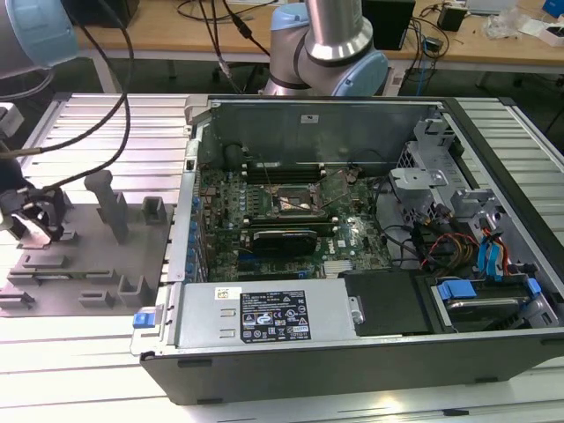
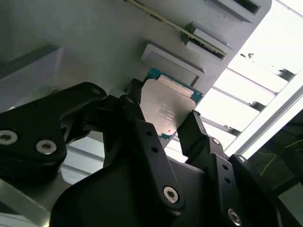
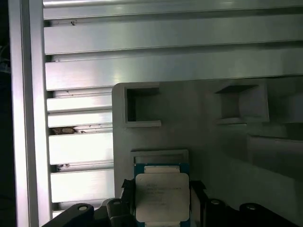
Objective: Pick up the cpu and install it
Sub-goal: 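Pick up the cpu and move it towards the insertion slot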
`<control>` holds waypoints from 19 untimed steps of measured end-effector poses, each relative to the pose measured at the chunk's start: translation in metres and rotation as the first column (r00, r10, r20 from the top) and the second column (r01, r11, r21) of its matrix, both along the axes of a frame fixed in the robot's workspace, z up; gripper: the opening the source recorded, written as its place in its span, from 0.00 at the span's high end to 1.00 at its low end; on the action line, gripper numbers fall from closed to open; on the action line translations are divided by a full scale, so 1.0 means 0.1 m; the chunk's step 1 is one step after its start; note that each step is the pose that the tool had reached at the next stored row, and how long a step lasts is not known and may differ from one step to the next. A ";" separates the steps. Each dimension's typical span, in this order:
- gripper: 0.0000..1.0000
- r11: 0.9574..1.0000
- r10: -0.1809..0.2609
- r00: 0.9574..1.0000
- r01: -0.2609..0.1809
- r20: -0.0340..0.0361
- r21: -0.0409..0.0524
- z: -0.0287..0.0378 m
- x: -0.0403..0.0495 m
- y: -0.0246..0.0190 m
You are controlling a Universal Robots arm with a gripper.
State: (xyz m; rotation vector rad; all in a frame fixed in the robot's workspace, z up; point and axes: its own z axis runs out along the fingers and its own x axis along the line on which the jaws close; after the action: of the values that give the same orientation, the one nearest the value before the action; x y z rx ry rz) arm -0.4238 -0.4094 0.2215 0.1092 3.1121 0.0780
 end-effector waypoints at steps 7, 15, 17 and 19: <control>0.45 1.000 0.000 1.000 0.000 0.000 0.000 0.173 0.000 0.000; 0.45 1.000 0.000 1.000 0.000 0.000 0.000 0.419 0.000 0.012; 0.45 1.000 0.000 1.000 0.000 0.000 0.000 0.488 0.000 0.014; 0.45 1.000 0.000 1.000 0.000 0.000 0.000 0.541 0.000 0.014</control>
State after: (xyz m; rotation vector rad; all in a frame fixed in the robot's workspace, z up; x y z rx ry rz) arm -0.4238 -0.4079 0.2756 0.1092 3.1119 0.0781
